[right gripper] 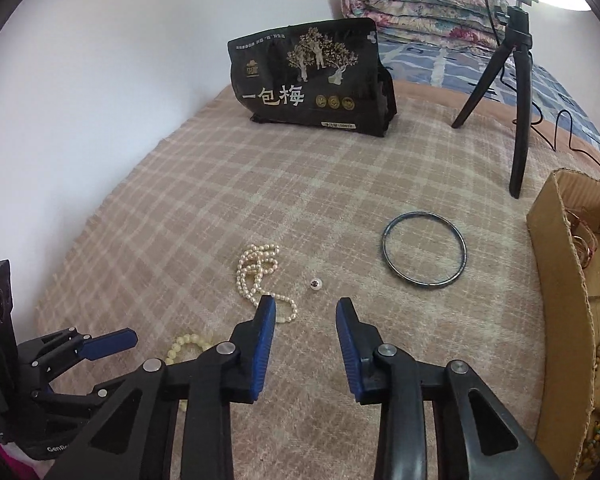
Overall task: Organize jewelry
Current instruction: 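Move left tool to cream bead bracelet while right tool approaches loose white pearl, then close left tool on cream bead bracelet while right tool pinches white pearl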
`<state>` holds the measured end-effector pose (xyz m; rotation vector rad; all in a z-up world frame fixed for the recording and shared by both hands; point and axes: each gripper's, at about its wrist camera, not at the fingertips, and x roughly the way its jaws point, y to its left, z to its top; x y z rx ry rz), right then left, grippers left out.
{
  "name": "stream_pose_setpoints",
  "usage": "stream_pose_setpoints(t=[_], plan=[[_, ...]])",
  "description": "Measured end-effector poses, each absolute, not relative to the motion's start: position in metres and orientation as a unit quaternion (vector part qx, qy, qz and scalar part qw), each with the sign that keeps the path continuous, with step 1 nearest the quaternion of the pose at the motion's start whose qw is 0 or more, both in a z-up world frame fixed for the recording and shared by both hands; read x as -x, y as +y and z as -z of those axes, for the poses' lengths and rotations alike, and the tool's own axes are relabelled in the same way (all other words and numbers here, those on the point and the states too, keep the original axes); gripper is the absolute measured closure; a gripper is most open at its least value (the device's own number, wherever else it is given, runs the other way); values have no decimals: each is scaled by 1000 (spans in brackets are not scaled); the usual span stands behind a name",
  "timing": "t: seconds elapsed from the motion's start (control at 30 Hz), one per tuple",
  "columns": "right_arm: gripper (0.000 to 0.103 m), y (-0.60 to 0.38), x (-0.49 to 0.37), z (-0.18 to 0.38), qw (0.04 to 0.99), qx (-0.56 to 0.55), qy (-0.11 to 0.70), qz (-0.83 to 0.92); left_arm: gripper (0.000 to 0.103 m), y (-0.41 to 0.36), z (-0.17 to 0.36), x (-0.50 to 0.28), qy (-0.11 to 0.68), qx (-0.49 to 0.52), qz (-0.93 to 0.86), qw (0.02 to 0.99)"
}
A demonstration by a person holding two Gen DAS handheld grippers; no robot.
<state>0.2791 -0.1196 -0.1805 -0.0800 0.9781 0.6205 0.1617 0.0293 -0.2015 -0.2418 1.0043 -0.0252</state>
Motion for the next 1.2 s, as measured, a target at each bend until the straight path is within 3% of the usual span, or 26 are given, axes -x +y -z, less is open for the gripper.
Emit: stream_pose_setpoints(t=[0.63, 0.73, 0.97, 1.2], plan=[[90, -88, -302, 215, 827, 85, 479, -281, 60, 26, 217, -175, 484, 126, 0, 866], [93, -90, -304, 215, 827, 80, 481, -280, 67, 30, 218, -175, 485, 136, -2, 864], [97, -91, -306, 214, 828, 75, 481, -279, 95, 32, 218, -177, 484, 134, -11, 865], [97, -101, -302, 201, 836, 55, 470, -277, 98, 35, 215, -177, 482, 150, -14, 863]])
